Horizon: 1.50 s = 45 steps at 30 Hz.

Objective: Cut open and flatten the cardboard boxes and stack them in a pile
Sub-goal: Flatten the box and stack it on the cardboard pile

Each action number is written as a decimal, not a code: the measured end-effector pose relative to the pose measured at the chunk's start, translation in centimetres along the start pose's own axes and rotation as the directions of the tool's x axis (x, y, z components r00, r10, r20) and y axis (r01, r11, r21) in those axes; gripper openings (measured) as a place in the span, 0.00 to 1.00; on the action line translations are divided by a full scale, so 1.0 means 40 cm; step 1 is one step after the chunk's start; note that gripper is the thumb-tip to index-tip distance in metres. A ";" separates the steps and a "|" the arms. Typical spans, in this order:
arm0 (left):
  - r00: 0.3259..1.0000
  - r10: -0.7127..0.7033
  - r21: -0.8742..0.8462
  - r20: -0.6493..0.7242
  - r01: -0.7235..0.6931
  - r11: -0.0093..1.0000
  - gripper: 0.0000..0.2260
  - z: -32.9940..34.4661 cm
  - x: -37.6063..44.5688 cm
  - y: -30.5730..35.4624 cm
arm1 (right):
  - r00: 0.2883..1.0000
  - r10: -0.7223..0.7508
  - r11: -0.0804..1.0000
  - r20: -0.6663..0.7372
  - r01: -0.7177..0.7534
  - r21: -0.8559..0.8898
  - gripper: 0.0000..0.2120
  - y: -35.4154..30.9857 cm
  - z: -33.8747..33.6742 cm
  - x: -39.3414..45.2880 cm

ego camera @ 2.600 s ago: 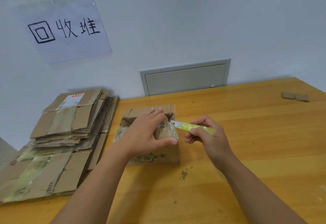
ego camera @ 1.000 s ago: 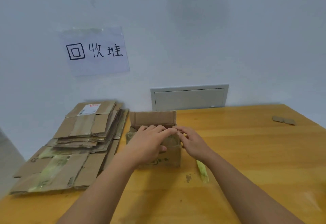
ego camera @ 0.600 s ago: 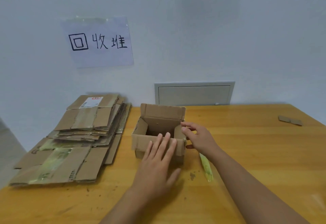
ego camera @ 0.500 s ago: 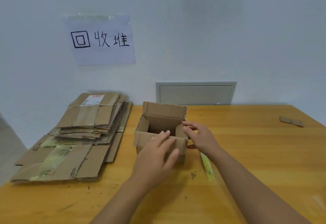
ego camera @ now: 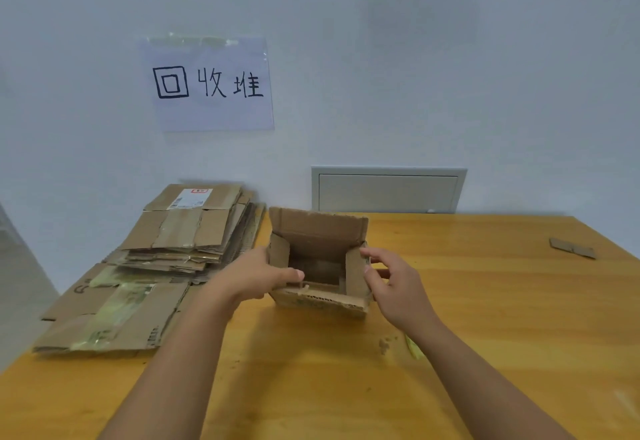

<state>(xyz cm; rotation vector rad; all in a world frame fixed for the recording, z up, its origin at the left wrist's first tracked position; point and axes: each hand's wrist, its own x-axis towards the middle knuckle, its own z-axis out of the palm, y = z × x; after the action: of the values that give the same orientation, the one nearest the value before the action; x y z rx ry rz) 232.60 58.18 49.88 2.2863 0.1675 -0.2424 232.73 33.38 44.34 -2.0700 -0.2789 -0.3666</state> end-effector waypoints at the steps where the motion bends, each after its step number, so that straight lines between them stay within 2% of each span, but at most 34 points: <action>1: 1.000 0.006 -0.049 -0.006 -0.007 0.999 0.31 0.005 -0.005 -0.016 | 1.000 -0.008 1.000 -0.013 0.008 0.001 0.14 -0.005 0.000 -0.003; 3: 0.999 0.025 -0.144 -0.025 -0.029 0.989 0.31 0.025 -0.020 -0.039 | 0.999 -0.006 1.000 -0.041 0.006 0.017 0.15 -0.012 0.002 -0.005; 6: 0.991 0.069 -0.224 -0.111 -0.092 0.970 0.39 0.079 -0.032 -0.064 | 0.998 0.059 0.998 -0.032 -0.059 0.007 0.20 -0.016 0.011 -0.004; 9: 0.934 0.202 -0.054 -0.294 -0.228 0.972 0.40 0.125 -0.047 -0.077 | 0.992 0.126 0.989 -0.015 -0.127 -0.076 0.30 -0.025 0.017 0.001; 13: 0.860 0.329 0.152 -0.391 -0.292 0.944 0.39 0.155 -0.062 -0.095 | 0.979 0.204 0.954 0.014 -0.195 -0.228 0.40 -0.059 0.030 0.012; 15: 0.830 0.373 0.200 -0.415 -0.316 0.927 0.39 0.163 -0.066 -0.101 | 0.976 0.216 0.918 -0.016 -0.209 -0.337 0.41 -0.076 0.046 0.020; 18: 0.762 0.515 0.377 -0.392 -0.378 0.846 0.29 0.181 -0.066 -0.119 | 0.974 0.211 0.873 -0.083 -0.226 -0.432 0.37 -0.090 0.064 0.031; 20: 0.752 0.539 0.404 -0.380 -0.390 0.827 0.27 0.197 -0.061 -0.135 | 0.970 0.210 0.843 -0.120 -0.241 -0.481 0.35 -0.093 0.071 0.034; 24: 0.728 0.572 0.387 -0.378 -0.437 0.812 0.28 0.226 -0.061 -0.153 | 0.961 0.208 0.809 -0.180 -0.273 -0.521 0.30 -0.083 0.078 0.036; 31: 0.700 0.598 0.399 -0.390 -0.457 0.795 0.27 0.225 -0.069 -0.111 | 0.943 0.256 0.865 -0.212 -0.321 -0.386 0.28 -0.083 0.051 0.038; 34: 0.764 0.524 0.409 -0.376 -0.370 0.834 0.26 0.200 -0.065 -0.090 | 0.967 0.217 0.948 -0.137 -0.242 -0.208 0.17 -0.099 0.042 0.023; 37: 0.831 0.447 0.414 -0.331 -0.298 0.860 0.25 0.159 -0.050 -0.076 | 0.969 0.232 0.973 -0.087 -0.232 0.013 0.06 -0.119 0.031 0.006; 41: 0.889 0.365 0.521 -0.277 -0.180 0.834 0.24 0.127 -0.029 -0.070 | 0.948 0.308 0.945 -0.083 -0.295 0.140 0.08 -0.125 0.034 0.003; 43: 0.873 0.342 0.406 -0.348 -0.189 0.894 0.25 0.123 -0.023 -0.071 | 0.945 0.311 0.940 -0.103 -0.289 0.184 0.12 -0.118 0.038 0.003; 45: 0.849 0.235 0.165 -0.473 -0.177 0.970 0.30 0.114 -0.018 -0.073 | 0.946 0.298 0.937 -0.127 -0.265 0.227 0.13 -0.113 0.042 0.001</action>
<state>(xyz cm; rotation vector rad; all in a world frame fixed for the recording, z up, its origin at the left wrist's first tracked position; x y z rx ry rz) 230.78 56.64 44.95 2.4177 0.1658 0.4615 231.48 37.07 47.15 -1.8305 0.0768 -0.3103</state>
